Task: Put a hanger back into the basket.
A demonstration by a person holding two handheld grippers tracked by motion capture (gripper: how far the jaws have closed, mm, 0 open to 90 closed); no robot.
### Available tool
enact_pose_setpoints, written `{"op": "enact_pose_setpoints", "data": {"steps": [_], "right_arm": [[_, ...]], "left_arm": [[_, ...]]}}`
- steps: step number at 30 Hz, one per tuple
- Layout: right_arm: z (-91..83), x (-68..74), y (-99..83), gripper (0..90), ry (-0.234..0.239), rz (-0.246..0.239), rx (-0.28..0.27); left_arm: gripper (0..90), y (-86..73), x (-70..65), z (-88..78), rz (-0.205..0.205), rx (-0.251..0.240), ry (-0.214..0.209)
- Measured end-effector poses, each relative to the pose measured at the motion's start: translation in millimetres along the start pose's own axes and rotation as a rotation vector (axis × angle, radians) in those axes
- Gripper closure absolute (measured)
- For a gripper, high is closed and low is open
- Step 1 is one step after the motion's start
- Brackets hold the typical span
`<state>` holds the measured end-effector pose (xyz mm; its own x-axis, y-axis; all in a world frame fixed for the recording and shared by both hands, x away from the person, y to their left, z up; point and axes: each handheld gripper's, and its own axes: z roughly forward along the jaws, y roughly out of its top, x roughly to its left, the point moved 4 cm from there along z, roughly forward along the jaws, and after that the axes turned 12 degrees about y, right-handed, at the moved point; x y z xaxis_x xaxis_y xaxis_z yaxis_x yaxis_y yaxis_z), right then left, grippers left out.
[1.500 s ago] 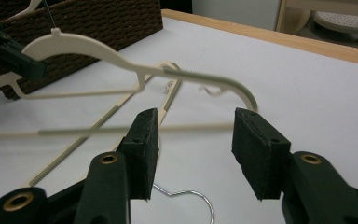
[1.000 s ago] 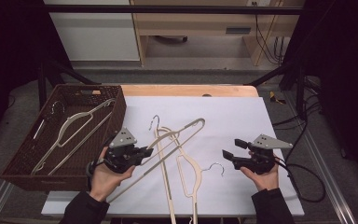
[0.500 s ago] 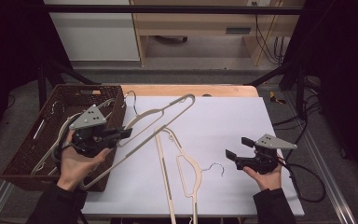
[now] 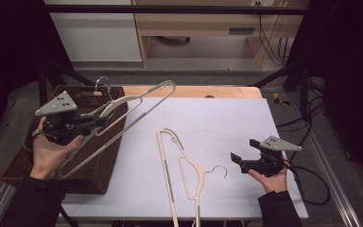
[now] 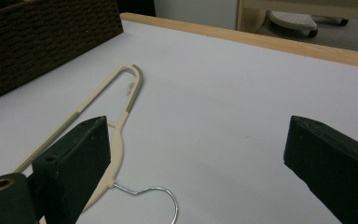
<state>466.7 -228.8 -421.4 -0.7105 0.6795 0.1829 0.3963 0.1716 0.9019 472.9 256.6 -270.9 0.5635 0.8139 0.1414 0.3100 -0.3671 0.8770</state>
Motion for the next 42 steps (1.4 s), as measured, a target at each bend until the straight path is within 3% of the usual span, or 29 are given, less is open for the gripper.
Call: {"op": "enact_pose_setpoints", "data": {"steps": [5, 19, 25, 30, 42], "right_arm": [[0.6, -0.1, -0.3, 6.9, -0.003, 0.001, 0.005], [1.5, -0.6, -1.3, 6.6, -0.006, -0.003, 0.018], [3.0, -0.5, -1.8, 6.5, -0.008, -0.002, 0.021], [3.1, -0.7, -1.9, 6.5, -0.009, -0.002, 0.021], [4.0, -1.4, -2.8, 6.5, -0.011, -0.002, 0.024]], "left_arm": [[86.5, -7.1, 22.1, -6.8, -0.001, 0.007, 0.037], [86.4, -40.2, 84.5, -10.6, -0.062, 0.032, 0.092], [86.5, -52.8, 100.1, -10.7, -0.090, 0.027, 0.110], [86.4, -63.0, 109.7, -7.5, -0.081, 0.049, 0.126], [86.5, -88.9, 130.3, -6.4, -0.123, 0.066, 0.121]]}}
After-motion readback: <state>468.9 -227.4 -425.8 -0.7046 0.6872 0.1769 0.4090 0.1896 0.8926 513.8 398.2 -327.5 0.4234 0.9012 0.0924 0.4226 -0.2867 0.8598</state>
